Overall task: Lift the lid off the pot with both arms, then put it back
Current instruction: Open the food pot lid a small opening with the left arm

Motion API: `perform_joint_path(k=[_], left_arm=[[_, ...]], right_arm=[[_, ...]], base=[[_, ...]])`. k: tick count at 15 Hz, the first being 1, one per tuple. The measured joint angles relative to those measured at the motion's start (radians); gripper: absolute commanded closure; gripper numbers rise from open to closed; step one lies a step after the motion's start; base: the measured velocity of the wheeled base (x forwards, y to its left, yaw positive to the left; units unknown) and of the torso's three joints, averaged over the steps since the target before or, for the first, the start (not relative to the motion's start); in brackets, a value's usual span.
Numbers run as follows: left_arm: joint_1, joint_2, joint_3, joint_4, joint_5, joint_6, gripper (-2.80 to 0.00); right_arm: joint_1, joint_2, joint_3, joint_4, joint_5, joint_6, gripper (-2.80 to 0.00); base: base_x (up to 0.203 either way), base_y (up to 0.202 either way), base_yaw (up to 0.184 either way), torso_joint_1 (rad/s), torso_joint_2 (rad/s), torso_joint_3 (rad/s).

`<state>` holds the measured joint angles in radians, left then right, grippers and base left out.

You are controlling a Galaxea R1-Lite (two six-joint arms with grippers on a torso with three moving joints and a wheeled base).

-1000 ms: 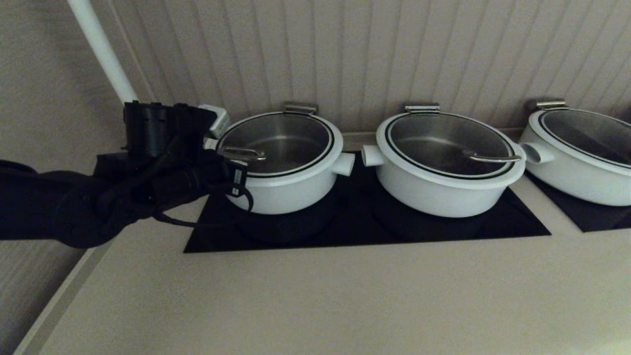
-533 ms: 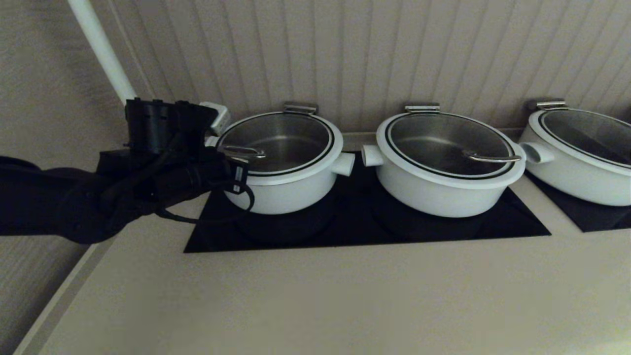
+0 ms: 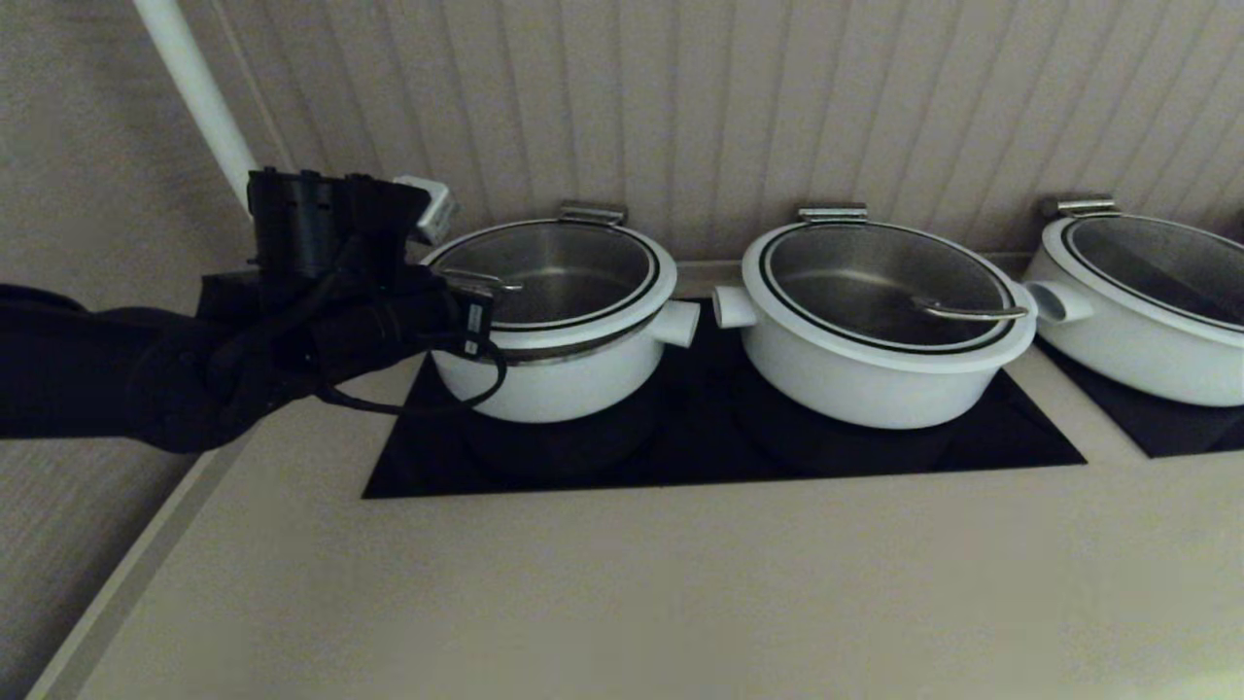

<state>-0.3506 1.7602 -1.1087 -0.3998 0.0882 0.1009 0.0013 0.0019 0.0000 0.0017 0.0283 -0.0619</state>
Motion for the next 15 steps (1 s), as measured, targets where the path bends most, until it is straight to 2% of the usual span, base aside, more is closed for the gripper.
perform_joint_path(k=[15], left_arm=[[0.009,-0.012,-0.036,-0.001,-0.001,0.000,0.00]], right_arm=[[0.000,0.000,0.000,0.000,0.008,-0.029,0.00]], base=[[0.000,0.000,0.000,0.000,0.00,0.000]])
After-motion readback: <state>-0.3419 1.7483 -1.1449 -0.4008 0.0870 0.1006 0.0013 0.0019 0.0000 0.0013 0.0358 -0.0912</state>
